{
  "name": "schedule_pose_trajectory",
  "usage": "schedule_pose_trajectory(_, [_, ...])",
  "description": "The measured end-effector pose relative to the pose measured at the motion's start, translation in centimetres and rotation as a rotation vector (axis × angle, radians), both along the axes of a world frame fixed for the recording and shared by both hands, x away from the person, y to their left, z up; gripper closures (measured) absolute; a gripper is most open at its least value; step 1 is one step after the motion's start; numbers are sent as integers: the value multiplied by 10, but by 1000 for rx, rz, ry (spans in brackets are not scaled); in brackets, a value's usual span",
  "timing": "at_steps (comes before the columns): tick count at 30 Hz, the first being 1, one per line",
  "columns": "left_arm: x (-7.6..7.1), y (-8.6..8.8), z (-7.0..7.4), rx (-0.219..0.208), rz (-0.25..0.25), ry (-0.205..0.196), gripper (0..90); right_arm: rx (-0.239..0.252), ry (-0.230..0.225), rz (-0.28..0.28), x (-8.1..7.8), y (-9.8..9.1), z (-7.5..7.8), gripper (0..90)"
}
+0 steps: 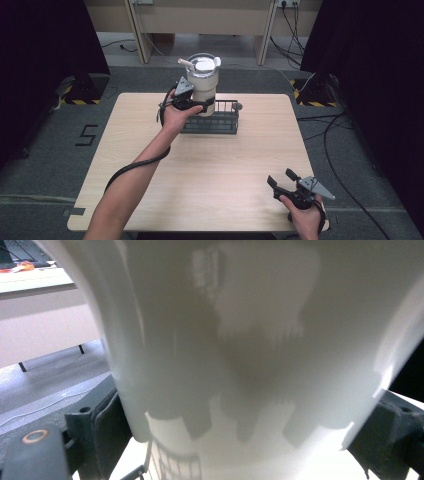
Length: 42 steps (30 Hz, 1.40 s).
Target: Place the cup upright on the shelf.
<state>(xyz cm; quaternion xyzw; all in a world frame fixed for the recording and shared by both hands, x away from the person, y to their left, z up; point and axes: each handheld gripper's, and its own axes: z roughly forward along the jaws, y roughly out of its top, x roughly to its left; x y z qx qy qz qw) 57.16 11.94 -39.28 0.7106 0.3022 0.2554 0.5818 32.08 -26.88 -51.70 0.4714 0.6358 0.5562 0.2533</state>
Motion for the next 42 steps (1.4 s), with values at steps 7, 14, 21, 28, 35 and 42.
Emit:
schedule_pose_trajectory(7, [9,-2,-1,13,9,4,109,4,1,1,0,0,0,163])
schedule_pose_trajectory(14, [15,-3,-6,12,21,15,109,4,1,2,0,-1,0,163])
schedule_pose_trajectory(21, [21,-5,-12,11,26,33,109,4,0,4,0,0,0,163])
schedule_pose_trajectory(28, [23,-6,-15,16,27,35,109,3,-1,8,0,0,0,163])
schedule_pose_trajectory(35, [22,-7,-15,12,30,38,109,4,-2,7,0,0,0,163])
schedule_pose_trajectory(42, [18,-8,-15,16,20,32,109,2,-1,12,1,1,0,163])
